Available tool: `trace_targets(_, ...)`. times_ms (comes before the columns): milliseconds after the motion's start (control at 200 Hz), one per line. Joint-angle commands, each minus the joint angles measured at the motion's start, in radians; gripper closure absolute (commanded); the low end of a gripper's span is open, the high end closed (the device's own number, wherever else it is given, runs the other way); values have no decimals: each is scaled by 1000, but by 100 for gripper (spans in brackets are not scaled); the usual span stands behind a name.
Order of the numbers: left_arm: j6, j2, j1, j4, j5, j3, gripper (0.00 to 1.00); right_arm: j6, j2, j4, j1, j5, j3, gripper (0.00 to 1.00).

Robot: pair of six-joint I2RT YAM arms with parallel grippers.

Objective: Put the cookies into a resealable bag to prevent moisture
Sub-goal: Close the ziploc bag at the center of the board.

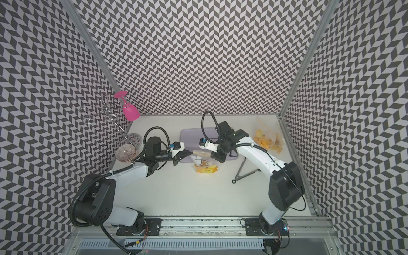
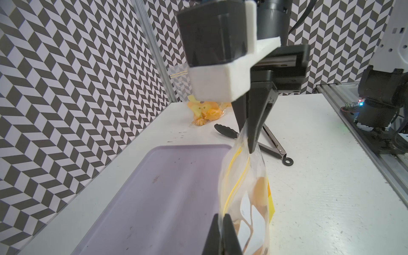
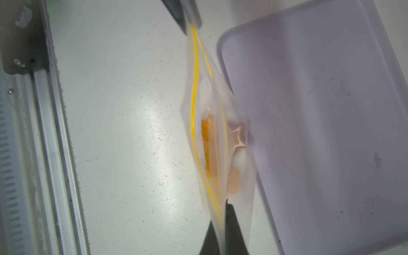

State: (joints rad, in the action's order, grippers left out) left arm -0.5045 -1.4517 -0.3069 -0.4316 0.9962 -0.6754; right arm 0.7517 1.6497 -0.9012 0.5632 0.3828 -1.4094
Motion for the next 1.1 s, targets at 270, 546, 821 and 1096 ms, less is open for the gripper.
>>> trace_targets(270,-24,36,-3,-1,18,-1,100,5,-10,73,54,15,-31,94)
trace_targets(546,-28,44,-3,0,24,5,100,2,-21,105,63,26,-32,100)
trace_targets(821,-58,51,-3,21,78,3,100,-5,-34,185,84,44,-16,79)
trace_targets(1096,-68,49,-3,37,95,-1,100,-1,-33,227,93,79,-4,100)
